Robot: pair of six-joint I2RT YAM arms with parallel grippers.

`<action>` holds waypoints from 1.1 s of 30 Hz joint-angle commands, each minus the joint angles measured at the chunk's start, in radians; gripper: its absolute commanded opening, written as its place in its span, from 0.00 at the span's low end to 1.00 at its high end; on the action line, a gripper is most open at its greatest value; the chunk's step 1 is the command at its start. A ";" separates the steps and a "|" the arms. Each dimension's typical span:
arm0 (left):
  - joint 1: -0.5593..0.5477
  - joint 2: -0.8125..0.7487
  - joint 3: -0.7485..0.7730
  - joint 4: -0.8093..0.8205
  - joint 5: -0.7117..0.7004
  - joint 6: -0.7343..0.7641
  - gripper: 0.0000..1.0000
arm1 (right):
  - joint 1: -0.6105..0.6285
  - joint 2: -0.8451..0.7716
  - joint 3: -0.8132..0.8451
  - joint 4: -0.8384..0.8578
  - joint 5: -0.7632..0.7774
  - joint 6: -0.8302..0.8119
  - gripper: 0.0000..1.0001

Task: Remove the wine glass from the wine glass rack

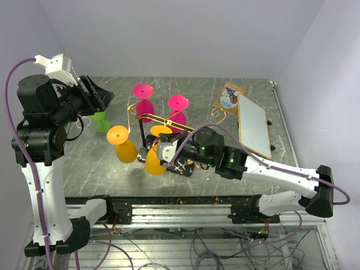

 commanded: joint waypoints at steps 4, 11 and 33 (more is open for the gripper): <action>-0.008 -0.016 0.033 -0.012 0.011 -0.006 0.69 | 0.001 0.048 0.063 0.034 -0.015 0.018 0.00; -0.008 -0.034 0.023 -0.004 -0.018 -0.024 0.70 | 0.002 0.054 0.104 0.063 -0.079 0.125 0.00; -0.008 -0.092 -0.020 0.136 0.100 -0.163 0.73 | 0.000 -0.028 0.249 0.023 0.598 1.142 0.00</action>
